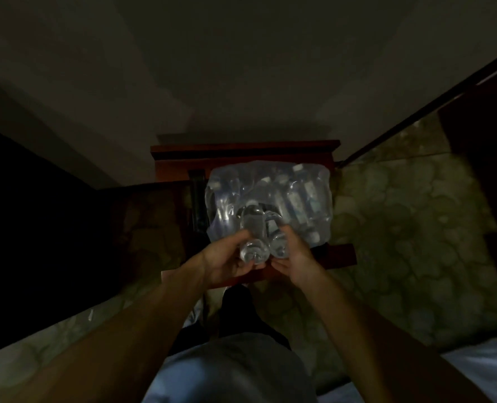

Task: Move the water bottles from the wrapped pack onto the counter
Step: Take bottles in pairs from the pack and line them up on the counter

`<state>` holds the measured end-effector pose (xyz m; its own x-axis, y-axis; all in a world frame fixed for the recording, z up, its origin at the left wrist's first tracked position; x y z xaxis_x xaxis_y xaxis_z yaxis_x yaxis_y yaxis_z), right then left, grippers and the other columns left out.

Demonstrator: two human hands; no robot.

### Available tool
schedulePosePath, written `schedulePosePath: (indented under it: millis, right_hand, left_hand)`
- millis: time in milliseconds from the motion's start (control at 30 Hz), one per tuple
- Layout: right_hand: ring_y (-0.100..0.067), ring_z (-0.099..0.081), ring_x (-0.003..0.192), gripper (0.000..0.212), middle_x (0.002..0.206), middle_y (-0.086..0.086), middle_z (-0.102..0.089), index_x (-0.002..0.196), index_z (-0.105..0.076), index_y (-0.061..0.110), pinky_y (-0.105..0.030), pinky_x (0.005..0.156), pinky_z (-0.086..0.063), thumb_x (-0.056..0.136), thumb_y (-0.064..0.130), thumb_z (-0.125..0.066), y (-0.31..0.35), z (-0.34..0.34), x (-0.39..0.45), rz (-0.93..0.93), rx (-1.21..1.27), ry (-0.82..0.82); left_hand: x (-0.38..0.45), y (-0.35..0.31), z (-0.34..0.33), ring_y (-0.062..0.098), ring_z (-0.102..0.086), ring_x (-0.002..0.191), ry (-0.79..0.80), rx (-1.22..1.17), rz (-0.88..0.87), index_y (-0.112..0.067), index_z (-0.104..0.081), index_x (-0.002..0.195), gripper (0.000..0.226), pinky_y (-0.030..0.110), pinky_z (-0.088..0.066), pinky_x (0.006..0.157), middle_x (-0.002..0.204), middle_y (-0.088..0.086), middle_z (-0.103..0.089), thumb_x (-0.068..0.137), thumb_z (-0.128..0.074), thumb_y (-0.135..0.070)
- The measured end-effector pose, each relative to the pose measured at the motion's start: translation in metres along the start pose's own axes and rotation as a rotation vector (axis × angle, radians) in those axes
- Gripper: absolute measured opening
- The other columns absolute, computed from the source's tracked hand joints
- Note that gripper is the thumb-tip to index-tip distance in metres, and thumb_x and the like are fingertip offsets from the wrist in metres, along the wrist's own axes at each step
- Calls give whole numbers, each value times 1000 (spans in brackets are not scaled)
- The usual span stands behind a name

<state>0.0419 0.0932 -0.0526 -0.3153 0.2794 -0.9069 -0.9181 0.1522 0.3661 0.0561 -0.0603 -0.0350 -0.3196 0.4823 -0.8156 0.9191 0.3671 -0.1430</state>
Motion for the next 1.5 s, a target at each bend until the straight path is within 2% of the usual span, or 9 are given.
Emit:
schedulePosePath:
  millis: [200,367,533,633,767,833,1067,1233,1500]
  right_hand:
    - [-21,-70,98,40,103,-1,-75,109,-66,25,-37,79,-56,76,47,-70,-4,-4,-43,164,104,198]
    - [-30,-65,108,43,118,-8,-68,120,-59,22,-43,88,-55,81,36,-71,-26,-1,-72,177,200,322]
    - [-32,-63,114,56,124,-15,-65,127,-53,13,-44,96,-50,76,29,-72,-33,-4,-98,210,333,440]
    - [-31,-61,117,52,125,-16,-65,130,-53,11,-45,100,-47,82,26,-66,-20,-9,-115,239,341,544]
    - [-32,-58,121,51,129,-18,-62,133,-52,9,-46,106,-42,85,24,-63,9,-22,-142,321,309,670]
    - [-33,-59,120,56,130,-19,-61,133,-52,9,-46,104,-45,81,23,-67,23,-31,-157,359,311,744]
    - [-34,-57,122,57,135,-21,-56,137,-49,11,-46,100,-47,83,19,-65,66,-60,-225,508,310,1044]
    - [-34,-58,117,55,134,-21,-57,133,-54,12,-45,94,-50,80,23,-66,86,-70,-277,688,204,1041]
    - [-31,-66,108,55,121,-11,-68,127,-55,27,-41,80,-57,76,31,-76,88,-88,-355,1018,100,1050]
  left_hand:
    - [-36,0,12,25,-69,88,35,246,-56,-7,-59,122,35,27,-54,73,110,14,-69,92,-55,-25]
    - [-60,19,18,23,-67,96,57,310,-46,-11,-61,123,38,34,-52,86,116,11,-69,86,-60,-17]
    - [-81,21,13,16,-64,68,131,234,-118,-6,-63,103,28,26,-56,63,85,8,-65,80,-52,4]
    - [-97,7,9,18,-61,74,133,291,-265,-7,-63,99,25,23,-55,58,86,9,-65,83,-50,6]
    - [-125,-25,-4,31,-62,111,156,329,-452,-9,-60,123,43,41,-50,98,120,13,-67,80,-68,-7]
    - [-143,-42,-11,31,-63,115,156,323,-552,-11,-57,128,54,46,-46,103,122,12,-68,77,-76,-16]
    - [-225,-79,-29,25,-68,108,68,400,-867,-17,-58,126,58,40,-54,89,117,6,-71,73,-80,-26]
    - [-281,-81,-38,22,-70,104,-66,428,-1127,-21,-55,127,55,35,-58,83,115,3,-71,76,-77,-25]
    - [-358,-69,-47,25,-72,98,-212,438,-1330,-13,-51,123,56,34,-58,81,113,12,-70,73,-76,-13]
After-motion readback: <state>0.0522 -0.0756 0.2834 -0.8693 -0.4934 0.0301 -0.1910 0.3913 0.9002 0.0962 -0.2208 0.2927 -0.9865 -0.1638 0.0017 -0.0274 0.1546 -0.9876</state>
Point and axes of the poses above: each hand's wrist, its own x-axis towards the middle knuckle, its own z-axis out of the back of the hand, y = z × x, the point moved 4 cm from there along x, towards the middle knuckle
